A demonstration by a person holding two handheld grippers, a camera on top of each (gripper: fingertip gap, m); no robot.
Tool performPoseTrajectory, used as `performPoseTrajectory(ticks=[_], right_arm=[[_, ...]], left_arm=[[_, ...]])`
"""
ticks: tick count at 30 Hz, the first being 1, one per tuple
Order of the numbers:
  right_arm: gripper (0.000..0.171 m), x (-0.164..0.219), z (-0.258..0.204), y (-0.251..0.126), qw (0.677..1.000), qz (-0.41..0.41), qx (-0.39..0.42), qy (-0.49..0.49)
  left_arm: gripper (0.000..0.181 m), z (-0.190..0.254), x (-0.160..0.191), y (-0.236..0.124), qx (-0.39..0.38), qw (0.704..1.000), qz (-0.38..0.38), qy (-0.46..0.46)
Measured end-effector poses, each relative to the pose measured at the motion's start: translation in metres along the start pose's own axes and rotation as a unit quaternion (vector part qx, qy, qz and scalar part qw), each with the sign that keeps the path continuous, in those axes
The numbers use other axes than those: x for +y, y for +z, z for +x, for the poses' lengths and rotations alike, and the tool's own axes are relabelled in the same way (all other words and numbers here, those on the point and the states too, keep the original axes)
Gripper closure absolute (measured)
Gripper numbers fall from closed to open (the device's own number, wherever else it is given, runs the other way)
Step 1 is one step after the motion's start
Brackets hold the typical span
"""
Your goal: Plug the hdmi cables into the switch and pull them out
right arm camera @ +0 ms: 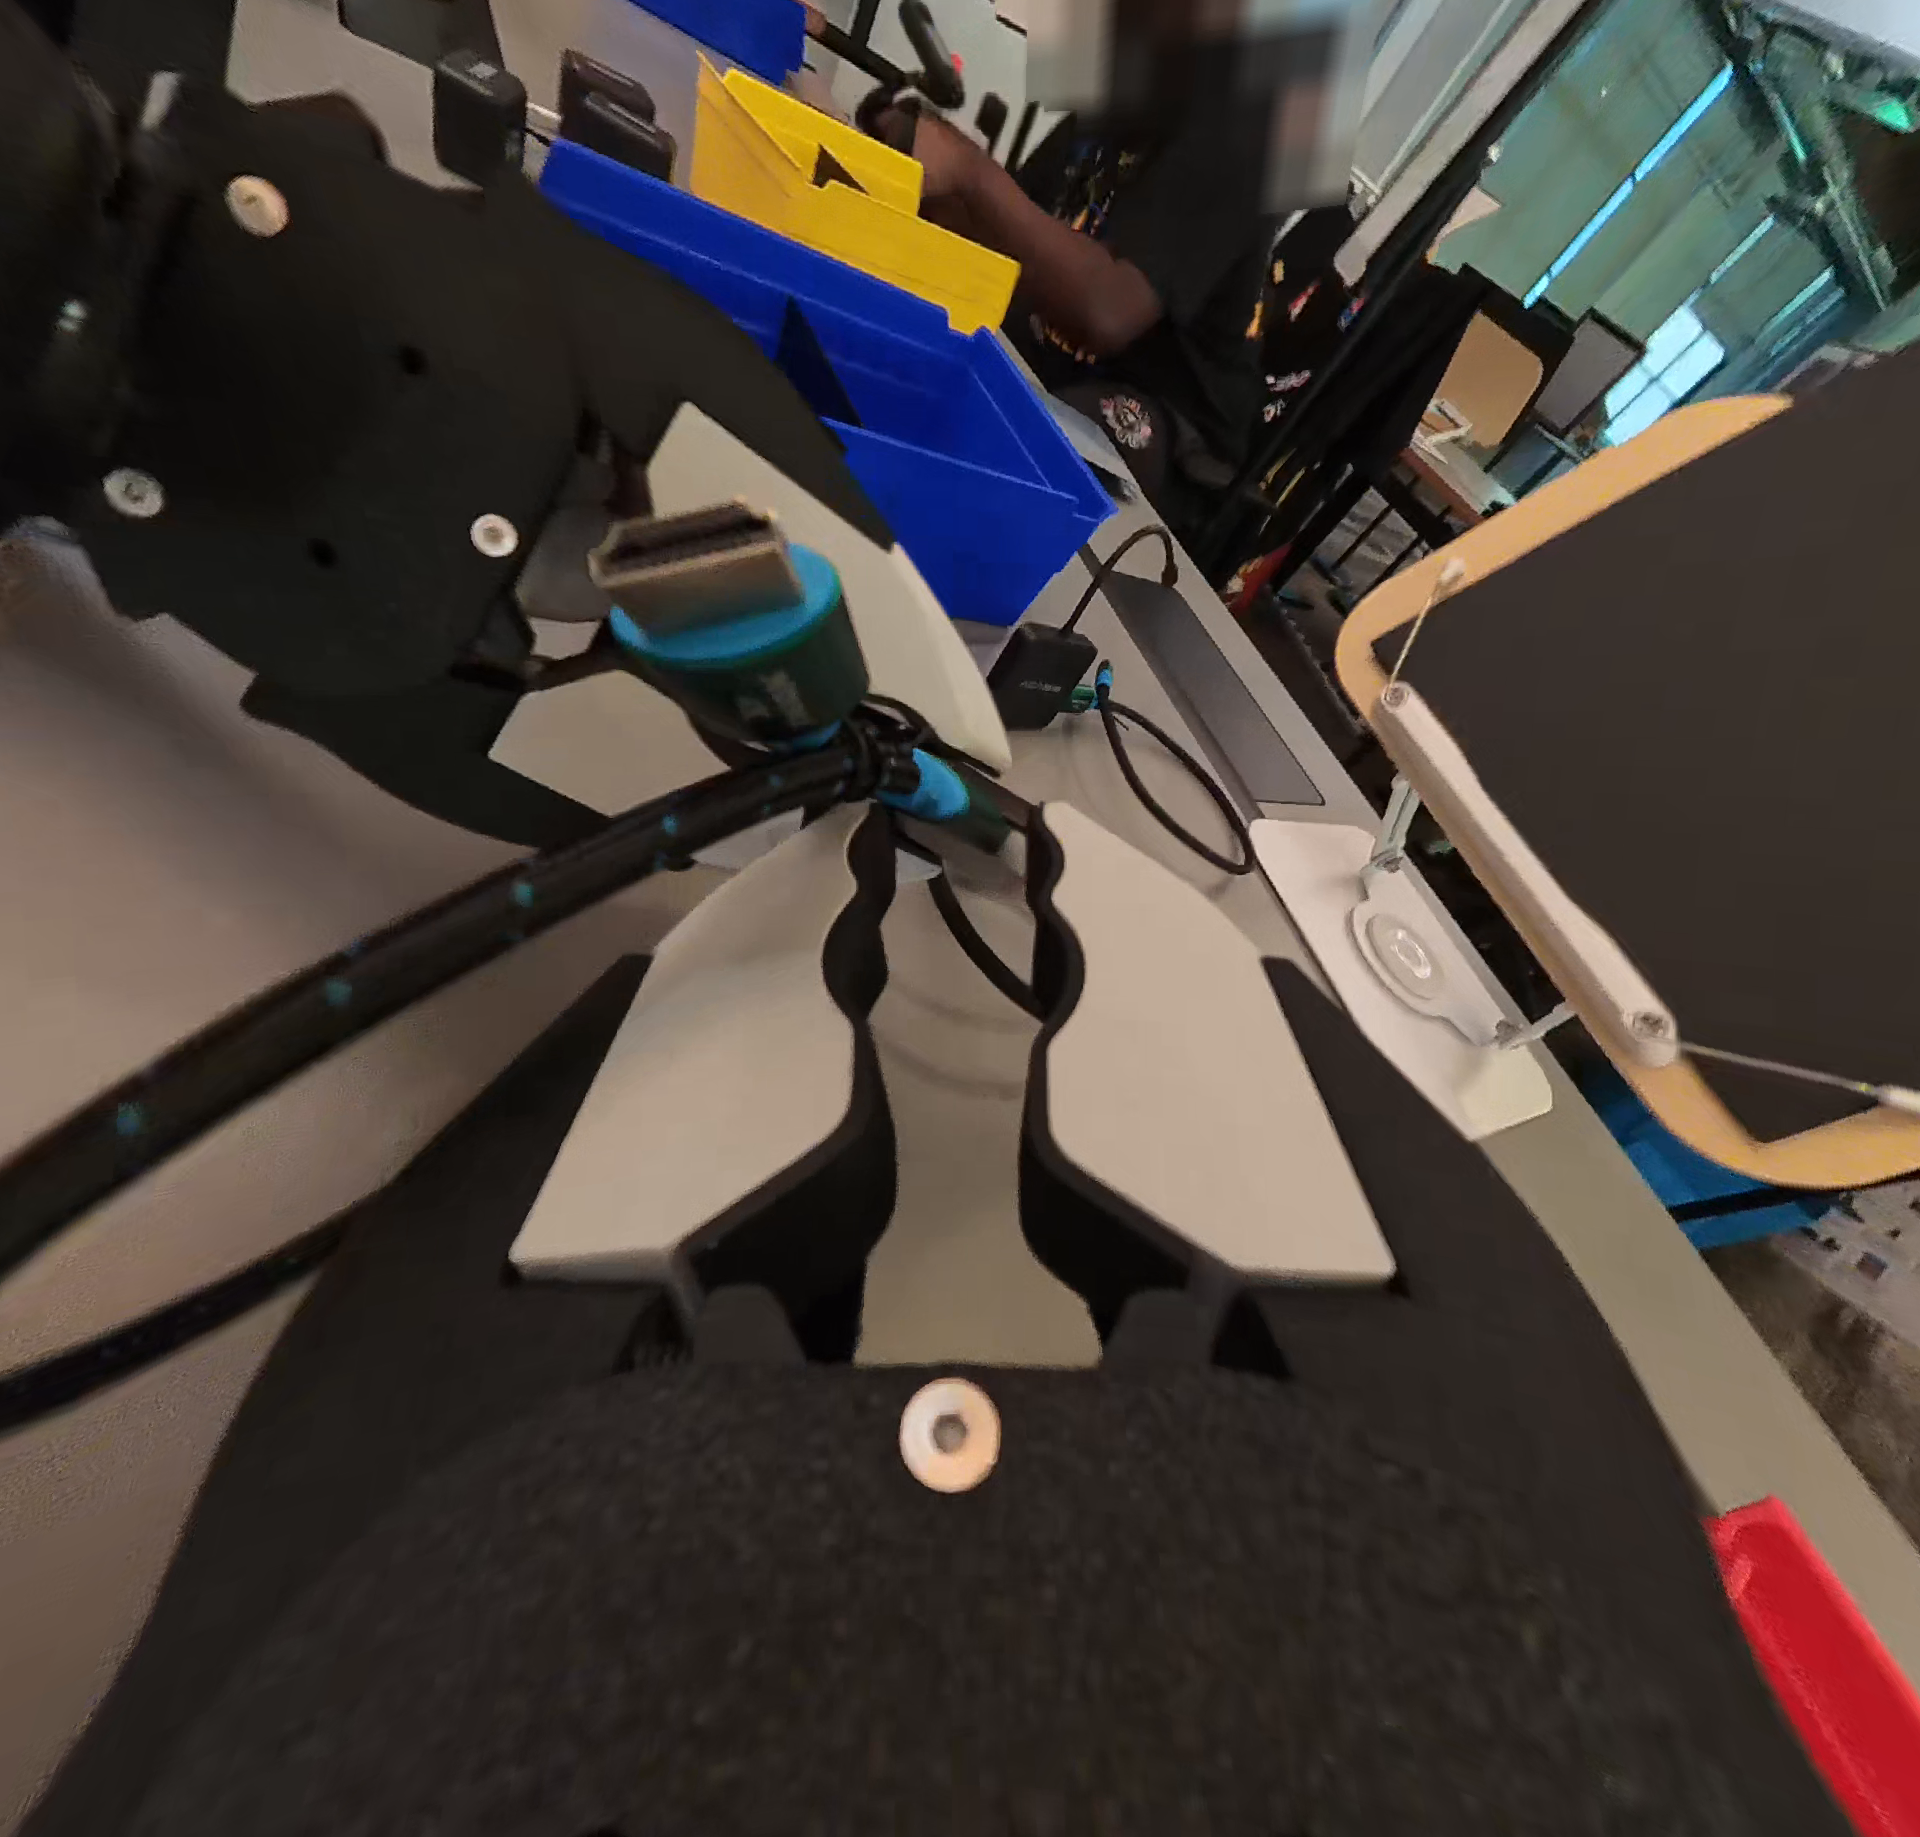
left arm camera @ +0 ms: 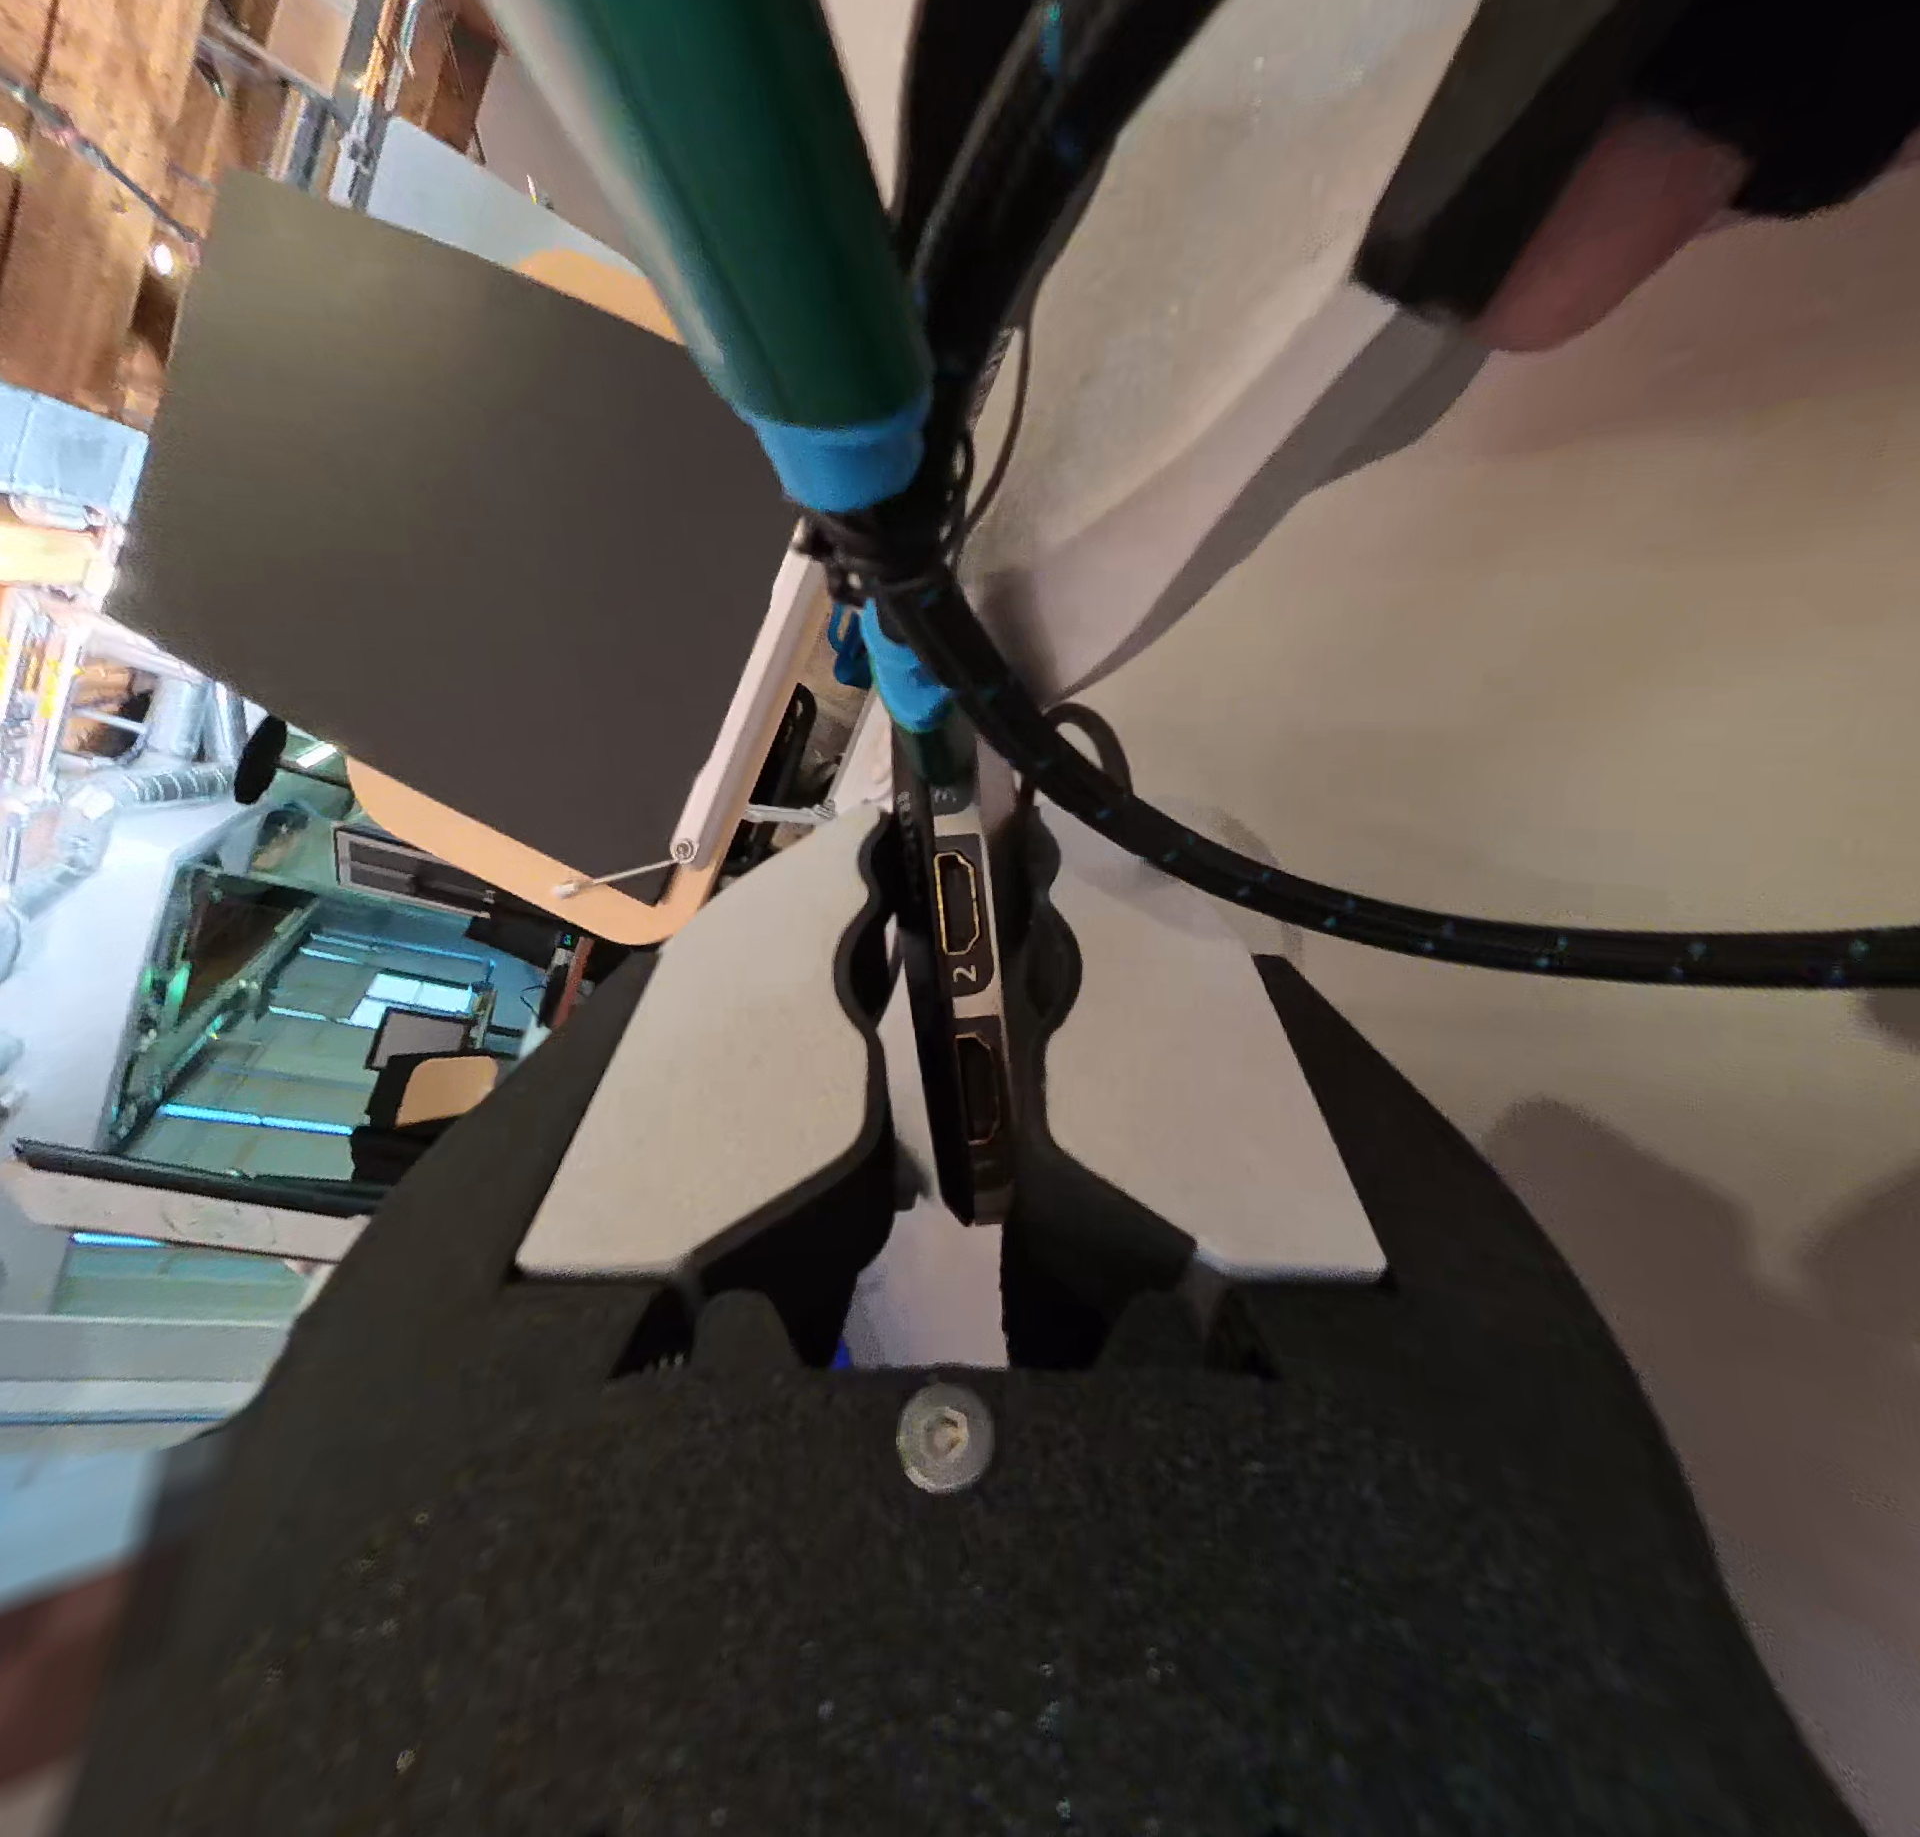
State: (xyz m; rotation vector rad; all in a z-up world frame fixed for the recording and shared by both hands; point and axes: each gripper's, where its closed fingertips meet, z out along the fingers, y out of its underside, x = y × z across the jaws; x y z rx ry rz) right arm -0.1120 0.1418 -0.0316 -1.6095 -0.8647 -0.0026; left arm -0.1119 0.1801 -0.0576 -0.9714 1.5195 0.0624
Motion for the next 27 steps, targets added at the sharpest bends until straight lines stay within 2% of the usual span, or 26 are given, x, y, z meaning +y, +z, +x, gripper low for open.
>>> performPoseTrajectory(ticks=[5,10,18,22,24,27], right_arm=[[0.151,0.002,-0.016,0.002,0.996,-0.01,-0.026,-0.08],[0.156,0.014,-0.027,0.003,0.987,-0.066,-0.052,-0.133],[0.157,0.014,-0.03,0.004,0.994,-0.032,-0.059,-0.086],[0.158,0.015,-0.039,0.009,0.992,-0.044,-0.066,-0.102],[0.158,0.015,-0.04,0.01,0.991,-0.041,-0.073,-0.101],[0.157,0.015,-0.035,0.005,0.994,-0.006,-0.094,-0.054]], left_arm=[[0.16,0.015,-0.004,-0.004,0.04,0.999,0.007,0.036],[0.16,0.029,-0.001,-0.002,0.06,0.997,-0.004,0.049],[0.159,0.039,-0.002,0.001,0.105,0.994,-0.008,0.022],[0.11,0.046,0.0,0.002,0.124,0.992,-0.013,0.016],[0.107,0.047,0.0,0.001,0.126,0.992,-0.003,0.013],[0.159,0.046,-0.005,-0.002,0.132,0.991,0.031,-0.007]])
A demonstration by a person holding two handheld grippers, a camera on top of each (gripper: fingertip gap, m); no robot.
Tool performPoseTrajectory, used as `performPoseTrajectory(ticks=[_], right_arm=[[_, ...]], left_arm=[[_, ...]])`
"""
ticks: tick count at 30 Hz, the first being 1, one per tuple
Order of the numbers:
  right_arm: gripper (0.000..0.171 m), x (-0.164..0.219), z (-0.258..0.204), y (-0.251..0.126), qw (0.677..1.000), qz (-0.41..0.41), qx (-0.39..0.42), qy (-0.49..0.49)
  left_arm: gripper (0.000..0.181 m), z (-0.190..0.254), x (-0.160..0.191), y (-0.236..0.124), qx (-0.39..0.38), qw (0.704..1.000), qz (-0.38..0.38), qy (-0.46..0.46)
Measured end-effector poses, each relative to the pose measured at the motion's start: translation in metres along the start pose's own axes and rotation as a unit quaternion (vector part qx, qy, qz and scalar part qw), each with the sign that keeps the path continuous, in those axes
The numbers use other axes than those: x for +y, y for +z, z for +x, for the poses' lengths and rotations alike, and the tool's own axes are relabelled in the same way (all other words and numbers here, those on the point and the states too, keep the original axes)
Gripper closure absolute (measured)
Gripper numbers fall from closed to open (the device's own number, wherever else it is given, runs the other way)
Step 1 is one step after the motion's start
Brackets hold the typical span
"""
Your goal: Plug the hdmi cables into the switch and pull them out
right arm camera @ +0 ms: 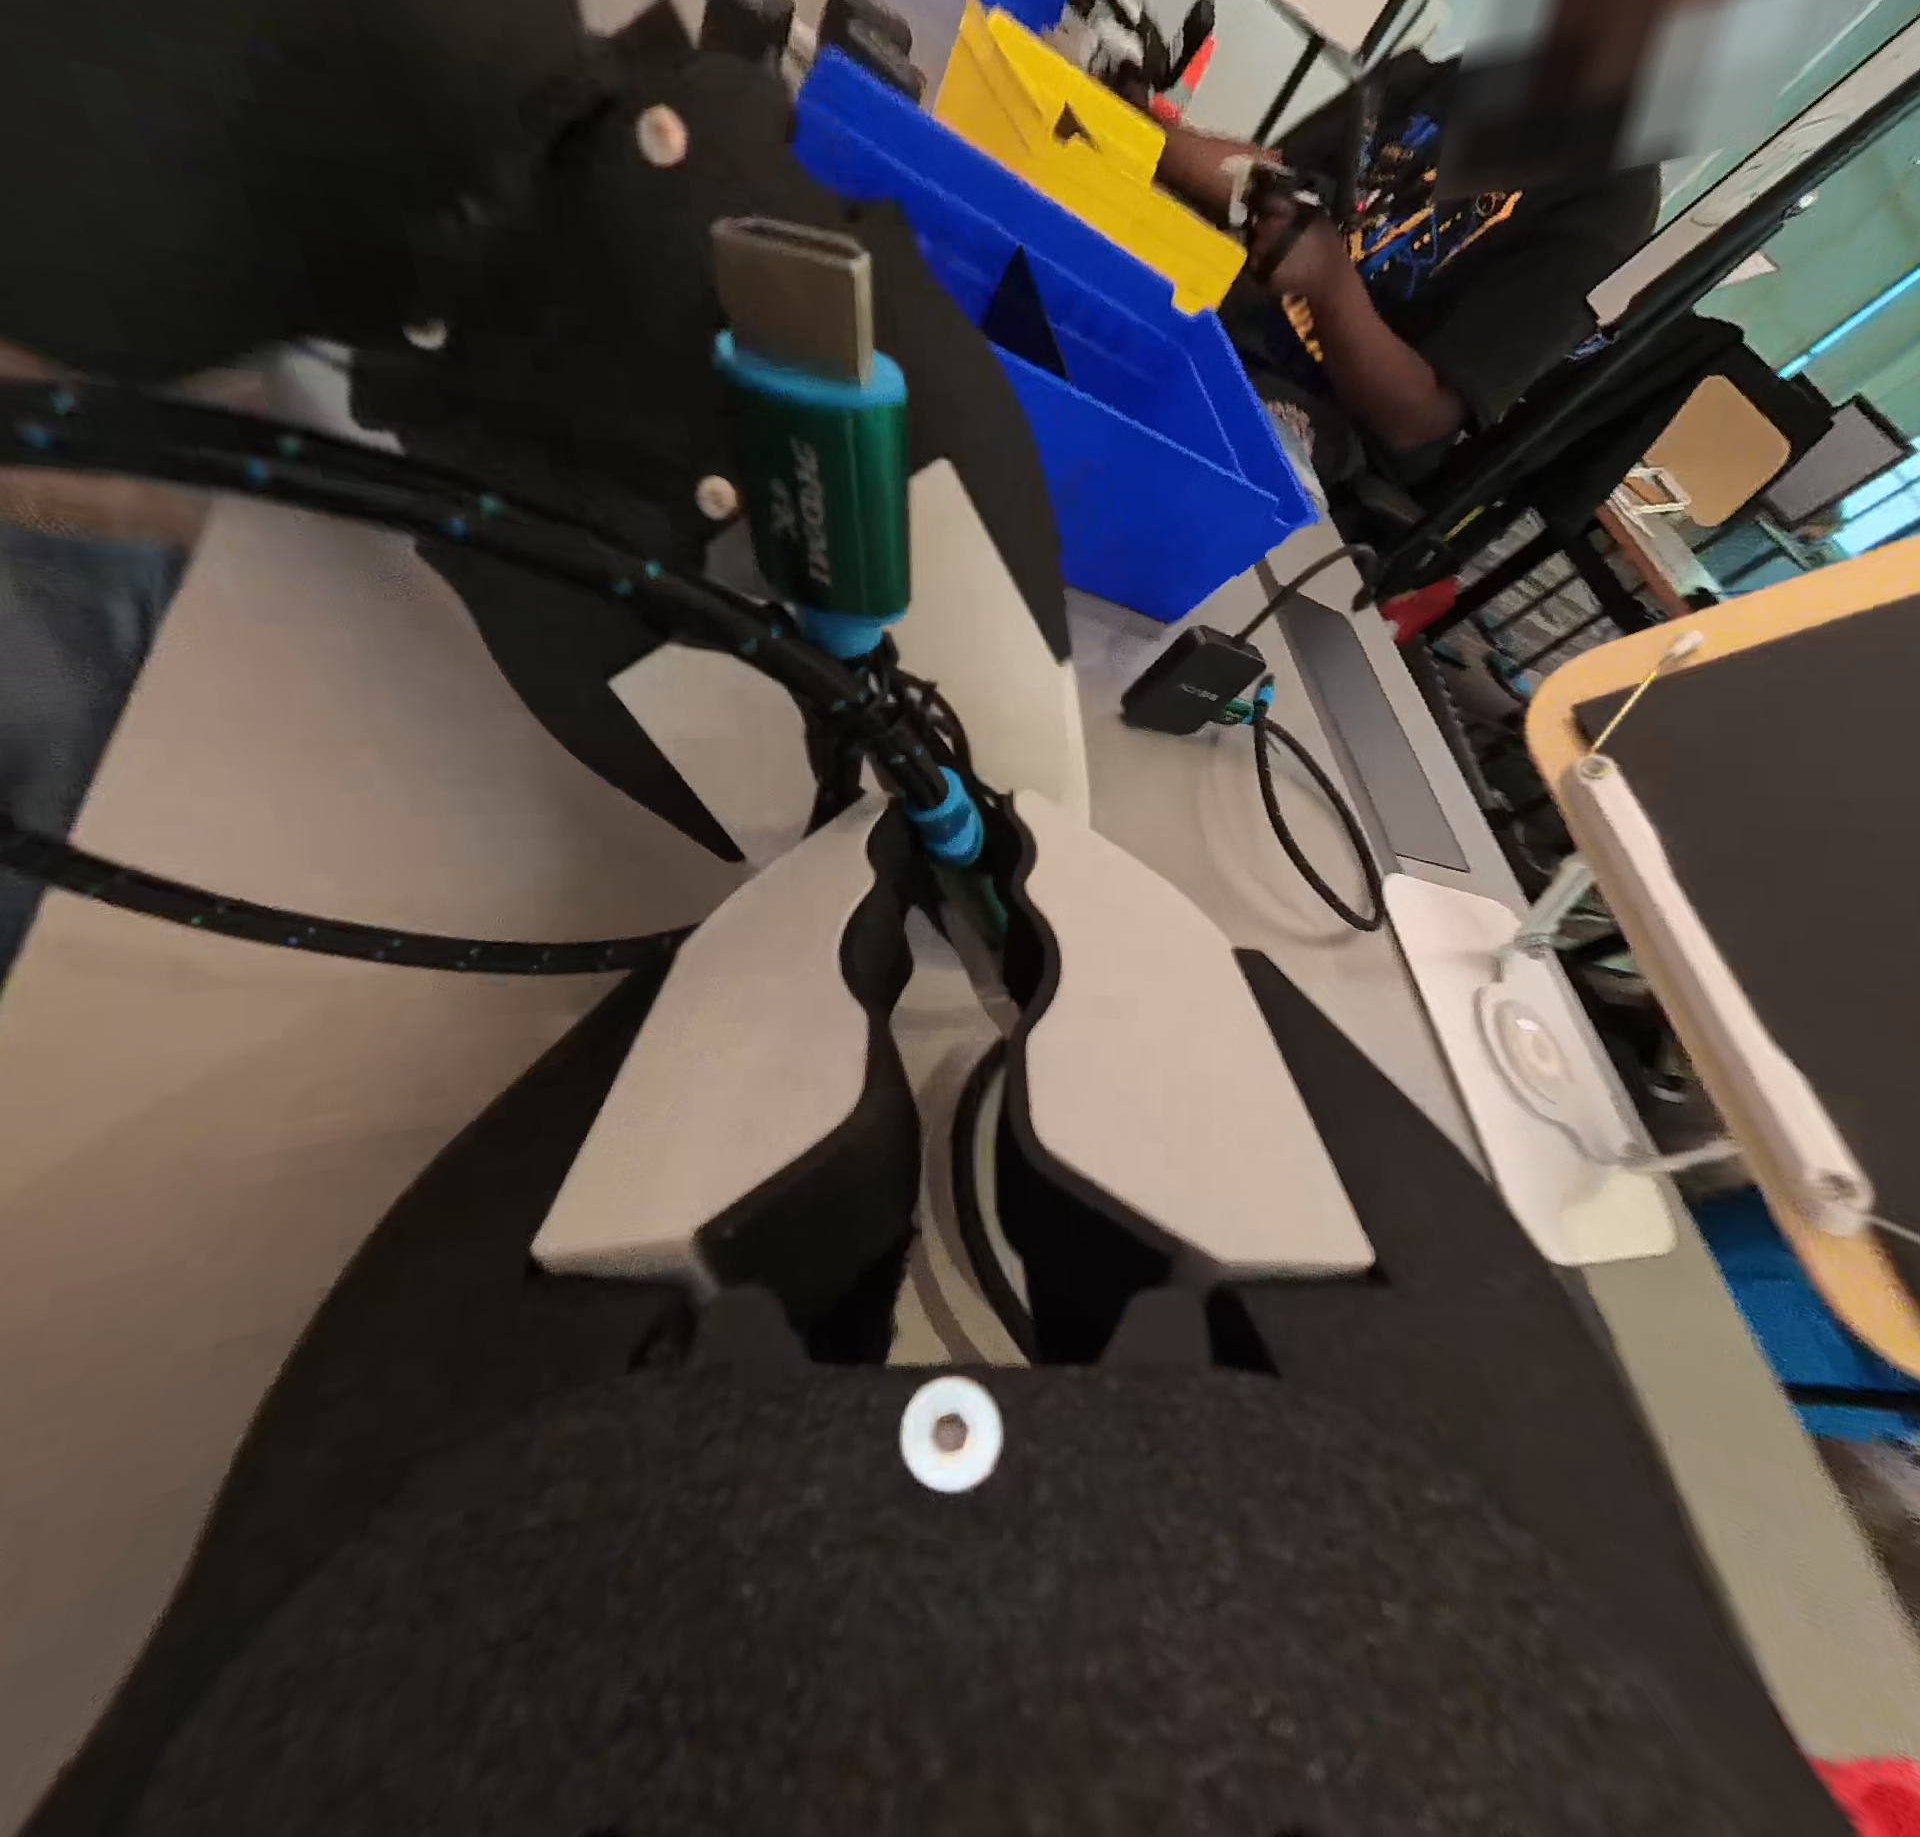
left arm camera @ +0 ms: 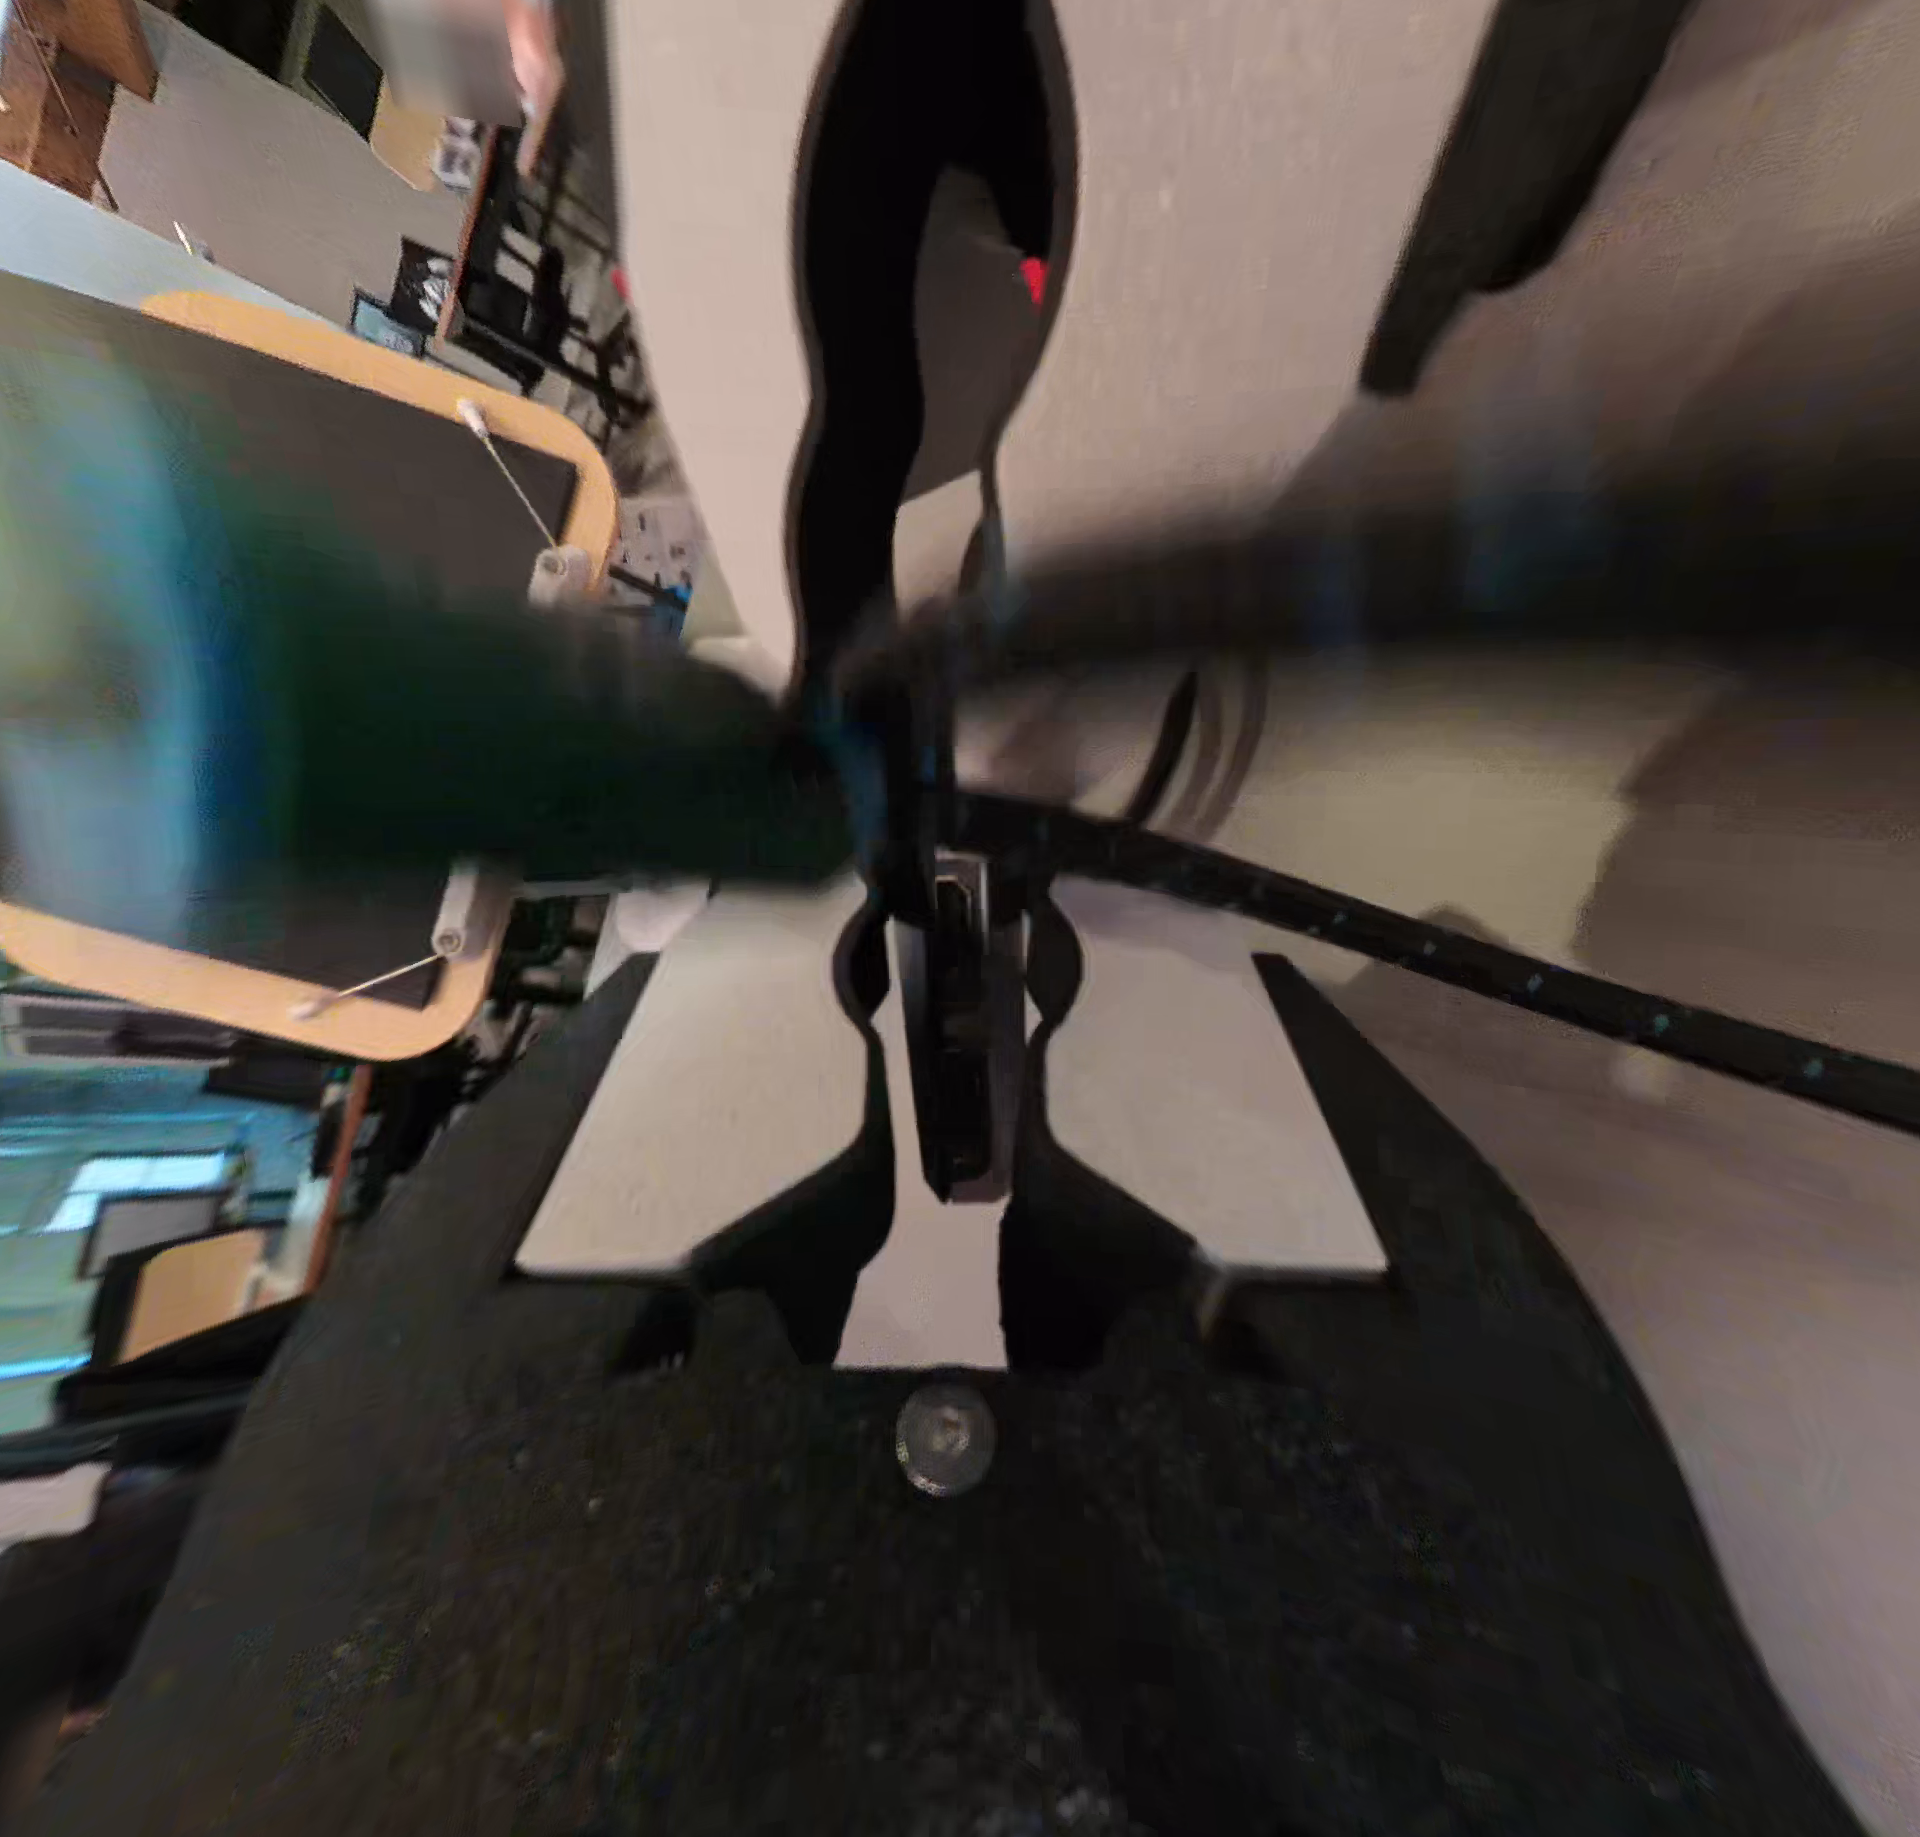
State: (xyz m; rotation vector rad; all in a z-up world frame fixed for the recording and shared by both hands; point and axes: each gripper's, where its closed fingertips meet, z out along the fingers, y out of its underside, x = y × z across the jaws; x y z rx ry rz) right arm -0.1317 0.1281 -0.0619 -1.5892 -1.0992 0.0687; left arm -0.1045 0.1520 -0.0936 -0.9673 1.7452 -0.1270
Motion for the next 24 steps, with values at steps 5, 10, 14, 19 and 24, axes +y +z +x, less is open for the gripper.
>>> performPoseTrajectory(ticks=[5,10,14,19,24], right_arm=[[0.155,0.008,0.016,-0.01,0.991,0.022,-0.036,0.125],[0.162,0.041,0.046,-0.038,0.975,-0.069,0.013,0.209],[0.147,0.012,0.047,-0.054,0.961,-0.047,-0.016,0.271],[0.136,-0.002,0.037,-0.04,0.961,-0.052,-0.018,0.271],[0.151,0.013,0.03,-0.018,0.969,-0.113,0.018,0.218]], left_arm=[[0.159,-0.009,-0.002,-0.008,-0.001,1.0,0.011,-0.027],[0.159,-0.034,0.024,-0.009,-0.089,0.994,-0.066,0.008],[0.159,-0.045,0.041,-0.005,-0.117,0.987,-0.111,0.009],[0.16,-0.038,0.047,0.002,-0.125,0.982,-0.136,0.038],[0.16,-0.031,0.051,0.008,-0.12,0.979,-0.157,0.042]])
